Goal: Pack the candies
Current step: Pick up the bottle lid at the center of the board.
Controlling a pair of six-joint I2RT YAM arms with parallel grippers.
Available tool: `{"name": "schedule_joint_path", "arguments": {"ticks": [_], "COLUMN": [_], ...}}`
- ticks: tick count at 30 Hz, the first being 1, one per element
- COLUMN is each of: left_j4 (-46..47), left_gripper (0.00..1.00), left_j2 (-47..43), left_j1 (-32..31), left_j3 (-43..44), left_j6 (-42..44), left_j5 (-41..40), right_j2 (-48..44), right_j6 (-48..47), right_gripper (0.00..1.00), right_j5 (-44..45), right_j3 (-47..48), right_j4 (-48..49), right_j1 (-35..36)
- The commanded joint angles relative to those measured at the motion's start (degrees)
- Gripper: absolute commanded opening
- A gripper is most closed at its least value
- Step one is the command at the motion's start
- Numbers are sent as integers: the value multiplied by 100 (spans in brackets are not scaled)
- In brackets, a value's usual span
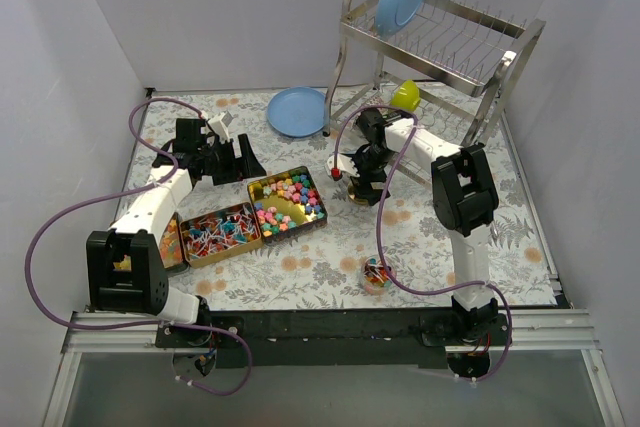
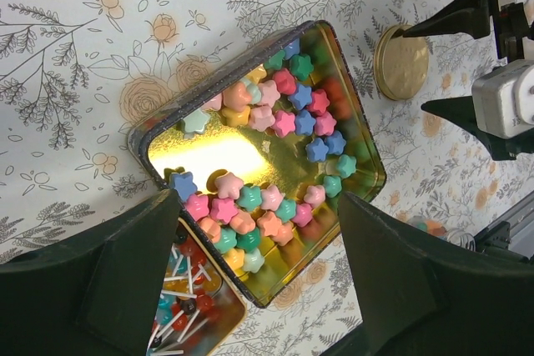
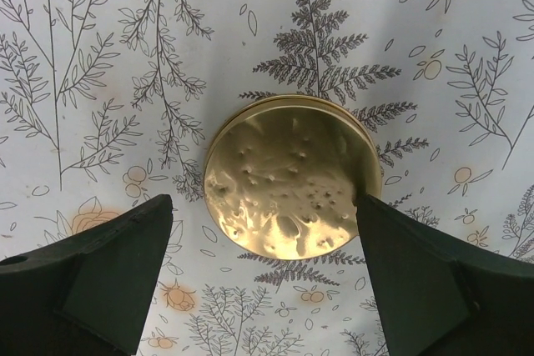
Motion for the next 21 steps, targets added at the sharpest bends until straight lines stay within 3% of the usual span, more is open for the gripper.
{"name": "schedule_joint_path", "arguments": {"ticks": [1, 21], "left_j4": [15, 94], "left_gripper": [77, 76], "left_j2": [-17, 36], "left_j1": [54, 80], "left_j3": [90, -6], "left_j6": [105, 44], "left_j5": [-28, 34], "right_j2": [90, 249], "right_j6": [-48, -111], "right_gripper": [98, 98], "right_j5": [-102, 109], "right_j3": [26, 114], "right_j4": [-5, 134], "right_j1": [49, 110]}}
